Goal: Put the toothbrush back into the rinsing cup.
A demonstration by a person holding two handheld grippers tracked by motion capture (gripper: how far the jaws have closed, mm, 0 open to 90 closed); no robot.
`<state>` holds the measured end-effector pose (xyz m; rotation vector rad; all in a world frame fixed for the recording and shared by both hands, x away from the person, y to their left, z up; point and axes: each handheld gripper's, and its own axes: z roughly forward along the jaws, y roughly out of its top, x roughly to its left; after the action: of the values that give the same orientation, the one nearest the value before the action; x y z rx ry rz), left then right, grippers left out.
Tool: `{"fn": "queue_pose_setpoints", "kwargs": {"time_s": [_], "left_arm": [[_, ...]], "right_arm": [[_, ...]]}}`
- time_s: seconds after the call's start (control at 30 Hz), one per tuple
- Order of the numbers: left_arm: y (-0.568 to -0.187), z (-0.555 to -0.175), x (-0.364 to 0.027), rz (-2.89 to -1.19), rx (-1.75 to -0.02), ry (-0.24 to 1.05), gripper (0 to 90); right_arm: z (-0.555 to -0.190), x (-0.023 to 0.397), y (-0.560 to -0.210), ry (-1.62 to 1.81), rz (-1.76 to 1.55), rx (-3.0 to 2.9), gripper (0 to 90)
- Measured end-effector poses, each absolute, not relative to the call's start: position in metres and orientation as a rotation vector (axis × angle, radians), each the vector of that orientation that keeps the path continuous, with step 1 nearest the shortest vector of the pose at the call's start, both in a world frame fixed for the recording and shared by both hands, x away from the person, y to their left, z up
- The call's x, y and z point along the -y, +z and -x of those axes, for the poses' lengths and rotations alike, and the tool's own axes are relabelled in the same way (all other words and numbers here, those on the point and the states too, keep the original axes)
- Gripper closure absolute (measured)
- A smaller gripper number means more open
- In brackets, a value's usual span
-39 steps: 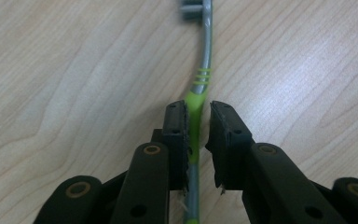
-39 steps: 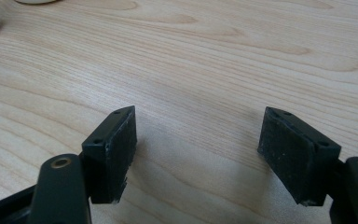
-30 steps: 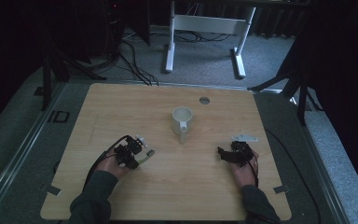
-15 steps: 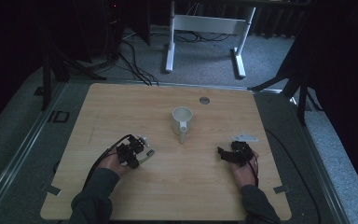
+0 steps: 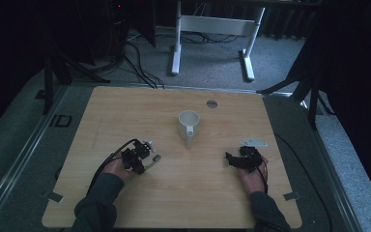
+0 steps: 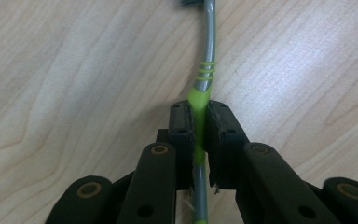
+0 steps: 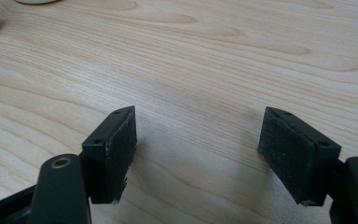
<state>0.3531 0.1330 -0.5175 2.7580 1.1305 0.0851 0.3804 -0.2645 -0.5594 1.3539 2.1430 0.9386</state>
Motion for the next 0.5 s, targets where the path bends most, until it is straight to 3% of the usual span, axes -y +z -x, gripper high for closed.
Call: {"fn": "queue_pose_setpoints", "kwargs": {"time_s": [0.5], "left_arm": [[-0.488,-0.352,-0.145,-2.582,-1.151,0.161,82.0]], "right_arm": [[-0.38,0.264,-0.559,0.939,-1.355,-2.143,27.2]]}}
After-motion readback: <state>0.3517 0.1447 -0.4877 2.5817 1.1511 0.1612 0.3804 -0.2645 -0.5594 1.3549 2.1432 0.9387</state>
